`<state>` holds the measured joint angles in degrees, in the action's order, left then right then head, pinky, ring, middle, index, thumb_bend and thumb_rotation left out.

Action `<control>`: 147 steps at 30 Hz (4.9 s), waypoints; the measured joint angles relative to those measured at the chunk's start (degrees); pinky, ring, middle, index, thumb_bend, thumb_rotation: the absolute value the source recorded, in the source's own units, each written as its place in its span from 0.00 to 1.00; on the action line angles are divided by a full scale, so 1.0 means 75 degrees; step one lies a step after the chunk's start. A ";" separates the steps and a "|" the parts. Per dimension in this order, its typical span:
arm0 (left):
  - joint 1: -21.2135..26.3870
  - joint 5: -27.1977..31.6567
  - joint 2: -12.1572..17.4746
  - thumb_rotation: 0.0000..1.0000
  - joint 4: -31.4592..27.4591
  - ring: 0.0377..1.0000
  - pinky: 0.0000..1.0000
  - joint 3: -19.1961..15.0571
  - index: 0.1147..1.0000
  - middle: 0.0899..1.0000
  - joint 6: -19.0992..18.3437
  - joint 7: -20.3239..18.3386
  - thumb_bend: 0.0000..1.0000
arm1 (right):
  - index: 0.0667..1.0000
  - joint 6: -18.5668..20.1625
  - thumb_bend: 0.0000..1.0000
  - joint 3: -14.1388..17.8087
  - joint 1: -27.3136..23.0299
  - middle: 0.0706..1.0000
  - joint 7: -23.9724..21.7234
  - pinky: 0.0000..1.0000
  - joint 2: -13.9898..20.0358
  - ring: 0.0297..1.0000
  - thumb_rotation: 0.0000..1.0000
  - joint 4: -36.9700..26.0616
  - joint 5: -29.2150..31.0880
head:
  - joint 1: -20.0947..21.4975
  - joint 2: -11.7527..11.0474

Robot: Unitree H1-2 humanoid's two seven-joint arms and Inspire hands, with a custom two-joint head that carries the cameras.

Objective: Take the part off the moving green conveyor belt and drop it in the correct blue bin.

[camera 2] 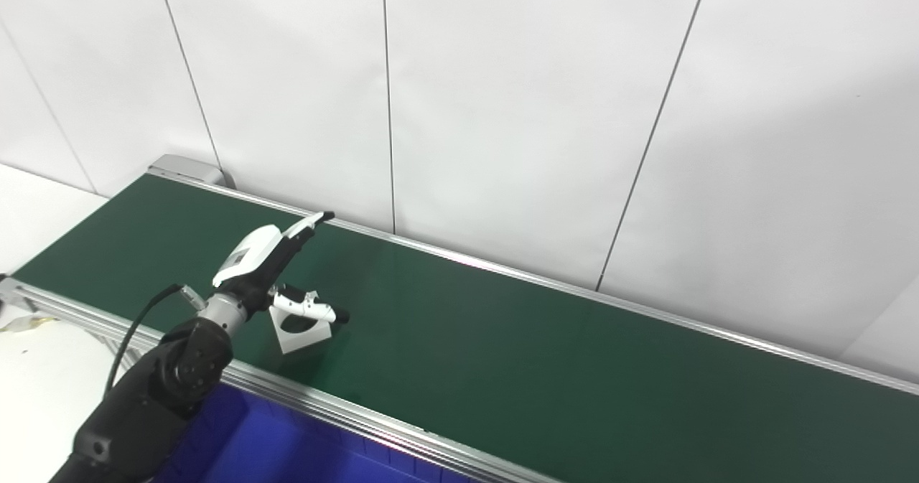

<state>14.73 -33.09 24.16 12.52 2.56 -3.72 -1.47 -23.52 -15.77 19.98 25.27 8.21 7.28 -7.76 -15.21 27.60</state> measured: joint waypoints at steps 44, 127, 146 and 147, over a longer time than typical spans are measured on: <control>-0.0235 -0.0148 -0.0337 0.00 0.1079 0.35 0.30 0.0763 0.48 0.39 0.0928 0.1419 0.49 | 0.97 0.0000 0.40 0.0015 0.0110 0.91 -0.0002 0.99 -0.0001 0.91 1.00 -0.0147 0.0061 | 0.0129 0.0105; -0.2637 0.2037 -0.0759 0.35 -0.2357 0.85 0.77 0.1697 0.84 0.87 0.0889 -0.2970 0.81 | 0.81 0.0000 0.66 0.0895 0.0430 0.75 -0.0945 0.69 -0.1334 0.73 0.71 -0.1415 -0.1219 | 0.3738 0.2590; -0.3355 0.4856 -0.2038 0.35 -0.1496 0.93 0.93 0.1048 0.92 0.93 0.2546 -0.2554 0.86 | 0.81 0.0000 0.68 0.0648 0.0436 0.74 -0.0866 0.66 -0.1306 0.70 0.67 -0.1245 -0.1447 | 0.4230 0.2250; -0.3371 0.4887 -0.2058 0.35 -0.1455 0.93 0.93 0.1018 0.92 0.93 0.2555 -0.2515 0.87 | 0.81 -0.0001 0.67 0.0648 0.0442 0.75 -0.0902 0.67 -0.1306 0.71 0.68 -0.1245 -0.1465 | 0.4312 0.2169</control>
<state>-10.55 3.56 8.73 1.61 10.20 15.44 -20.33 -23.52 -10.91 23.30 18.51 -1.58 -2.06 -18.75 17.13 43.86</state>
